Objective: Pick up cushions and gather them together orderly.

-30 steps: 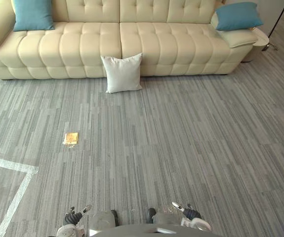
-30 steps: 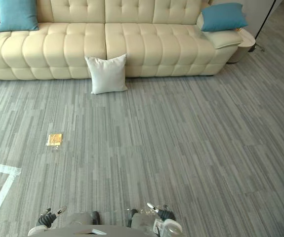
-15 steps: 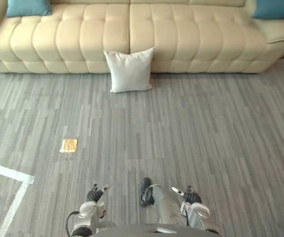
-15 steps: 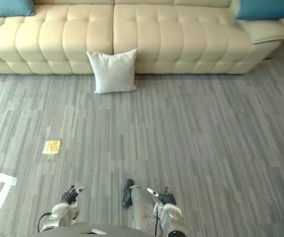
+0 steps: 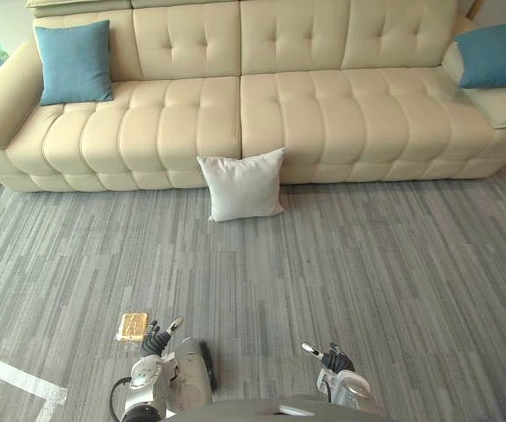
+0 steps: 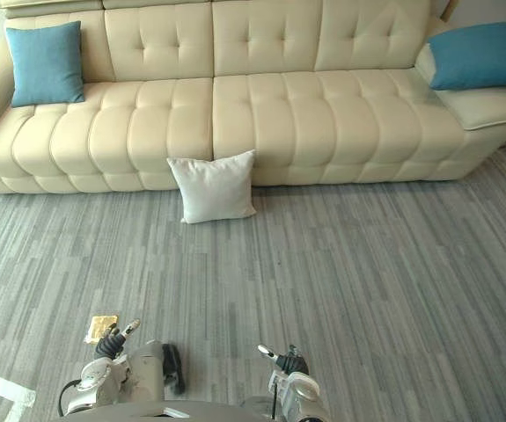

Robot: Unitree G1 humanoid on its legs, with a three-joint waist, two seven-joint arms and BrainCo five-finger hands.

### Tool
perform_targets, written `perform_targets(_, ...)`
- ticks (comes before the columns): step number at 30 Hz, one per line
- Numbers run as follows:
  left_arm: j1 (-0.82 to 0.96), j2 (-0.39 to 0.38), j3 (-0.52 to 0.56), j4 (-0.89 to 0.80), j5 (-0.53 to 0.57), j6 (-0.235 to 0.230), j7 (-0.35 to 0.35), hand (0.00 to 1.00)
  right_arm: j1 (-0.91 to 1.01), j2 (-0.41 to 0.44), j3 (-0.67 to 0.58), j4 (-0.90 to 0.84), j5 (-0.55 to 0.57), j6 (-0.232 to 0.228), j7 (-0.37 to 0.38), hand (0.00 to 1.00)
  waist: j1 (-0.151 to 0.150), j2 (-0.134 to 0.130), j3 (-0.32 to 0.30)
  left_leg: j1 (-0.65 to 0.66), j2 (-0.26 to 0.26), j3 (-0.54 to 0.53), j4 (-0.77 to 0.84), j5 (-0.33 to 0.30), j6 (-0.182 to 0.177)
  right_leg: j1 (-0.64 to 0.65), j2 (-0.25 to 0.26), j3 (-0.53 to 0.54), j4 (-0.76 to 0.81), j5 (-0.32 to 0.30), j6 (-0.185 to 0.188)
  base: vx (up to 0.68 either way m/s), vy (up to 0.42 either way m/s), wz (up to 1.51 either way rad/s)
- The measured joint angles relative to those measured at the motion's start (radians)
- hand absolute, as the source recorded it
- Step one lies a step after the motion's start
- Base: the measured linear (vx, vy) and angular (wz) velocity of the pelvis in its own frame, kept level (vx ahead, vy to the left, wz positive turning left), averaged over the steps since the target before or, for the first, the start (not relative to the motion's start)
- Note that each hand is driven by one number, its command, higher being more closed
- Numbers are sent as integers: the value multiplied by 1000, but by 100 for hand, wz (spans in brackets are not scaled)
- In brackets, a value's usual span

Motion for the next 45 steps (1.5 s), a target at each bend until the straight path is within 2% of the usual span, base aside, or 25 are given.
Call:
perform_targets(2,8,8,14,10,-6,4,2,0,8,5,6,8,-3,5,4,0,27,-32,-14,37,-22,52,55,-88,21,-26,-47,60,121,14,21,498,338,-24)
perform_targets(3,11,7,9,11,-8,5,2,0,6,5,7,7,-4,4,4,0,30,-31,-14,56,-28,58,59,-109,24,-48,-57,68,187,23,37,442,269,-35)
perform_targets(5,14,18,-24,20,-8,9,1,0,4,4,19,0,-11,0,8,0,17,-29,-14,112,-50,65,51,-146,32,-146,-83,88,441,73,107,406,206,-5)
perform_targets(6,14,27,-61,22,-8,11,0,0,3,3,21,-5,-11,-2,8,0,5,-29,-13,163,-65,65,36,-167,40,-245,-83,111,679,88,140,401,164,16)
perform_targets(8,14,26,-72,28,-8,14,0,0,0,4,20,-20,-11,-5,9,0,6,-21,-8,249,-78,65,1,-196,39,-350,-78,93,884,76,120,419,52,0)
perform_targets(10,14,24,-72,34,-7,17,0,0,3,4,20,-43,-11,-6,9,0,-7,-14,-5,334,-78,64,-33,-228,36,-436,-57,61,955,37,88,367,-24,0)
perform_targets(12,18,24,-72,40,-8,17,0,0,5,3,17,-70,-12,-13,9,0,-22,-12,-6,403,-69,54,-57,-257,14,-518,-36,2,902,-10,63,363,-112,13)
perform_targets(15,14,14,-65,52,-7,18,0,0,5,-13,12,-80,-11,-25,10,0,-30,-2,-2,498,-36,49,-98,-289,-29,-617,7,-96,617,-25,12,400,-189,13)
perform_targets(16,10,9,-65,59,-7,18,0,0,4,-23,12,-80,-11,-24,10,0,-35,1,-2,534,-28,38,-123,-301,-53,-632,27,-102,447,25,6,474,-235,41)
perform_targets(18,6,-5,-63,78,-5,17,-3,0,9,-38,11,-77,-11,-23,10,0,-46,14,0,591,-30,-11,-162,-320,-90,-606,49,-78,296,238,-13,535,-234,52)
perform_targets(19,-8,-23,-62,101,-2,17,-4,0,5,-70,7,-73,-12,-18,9,0,-35,47,-5,618,-20,-64,-200,-300,-73,-601,62,-92,343,195,-24,617,-232,43)
perform_targets(20,-9,-40,-62,96,3,14,-9,0,5,-80,2,-73,-12,-18,9,0,-43,55,-2,624,-32,-104,-206,-257,-61,-615,45,-92,419,135,-46,499,-180,34)
perform_targets(23,-13,-58,-64,107,6,12,-14,0,5,-103,15,-54,-12,-7,13,0,-50,80,-13,635,-9,-174,-130,-175,-88,-570,47,-124,485,31,-77,531,-223,23)
perform_targets(24,-13,-58,-61,106,6,12,-17,0,4,-103,15,-46,-12,-5,16,0,-58,81,-12,608,3,-198,-57,-161,-95,-544,52,-133,471,15,-75,408,-171,41)
perform_targets(26,-11,-59,-32,81,4,14,-22,0,9,-104,15,-39,-12,-2,21,0,-62,86,-11,433,60,-254,332,-5,-176,-439,78,-159,398,-2,-81,331,-120,20)
perform_targets(27,-9,-59,-22,74,4,14,-23,0,10,-104,15,-39,-12,-1,21,0,-58,89,-10,395,76,-246,419,-3,-182,-415,88,-158,380,-3,-82,260,-50,-17)
perform_targets(28,-7,-59,-10,67,3,15,-22,0,13,-103,17,-37,-11,-1,21,0,-55,96,-11,330,113,-205,557,-16,-165,-363,103,-154,340,-6,-85,230,-3,-24)
perform_targets(30,4,-60,-6,45,3,17,-21,0,19,-103,18,-35,-10,0,20,0,-48,93,-9,262,142,-131,601,-62,-127,-289,110,-141,284,-8,-83,229,47,-19)
perform_targets(32,11,-59,-11,31,2,17,-21,0,24,-104,18,-34,-9,1,19,0,-36,97,-12,200,140,-75,540,-107,-100,-235,104,-123,238,-2,-57,254,156,-18)
perform_targets(33,11,-57,-14,27,3,16,-21,0,26,-101,14,-36,-9,1,19,0,-32,95,-10,172,126,-42,406,-127,-78,-208,82,-119,230,-1,-37,288,250,-12)
perform_targets(35,9,-56,-25,24,3,16,-21,0,28,-101,11,-37,-9,1,19,0,-30,96,-9,158,111,-25,265,-130,-80,-194,65,-119,233,-8,-16,225,227,3)
perform_targets(36,10,-60,-35,27,3,15,-22,0,32,-102,11,-39,-9,1,19,0,-26,102,-12,159,90,-23,112,-100,-82,-192,57,-113,252,-27,20,232,230,14)
perform_targets(37,3,-48,-47,35,3,14,-22,0,27,-92,14,-40,-9,2,18,0,-21,86,-13,183,53,-27,85,-113,-91,-196,40,-82,254,-40,38,250,276,20)
perform_targets(41,5,-10,-50,40,3,9,-21,0,21,-39,48,-39,-9,-1,20,0,-11,42,-16,186,9,-30,58,-117,-76,-166,29,-31,156,-14,39,105,156,17)
perform_targets(45,35,-5,-32,49,4,10,-23,0,16,-20,60,-38,-10,-5,21,0,-12,42,-19,204,8,-5,37,-117,-76,-156,34,20,106,16,67,28,52,-24)
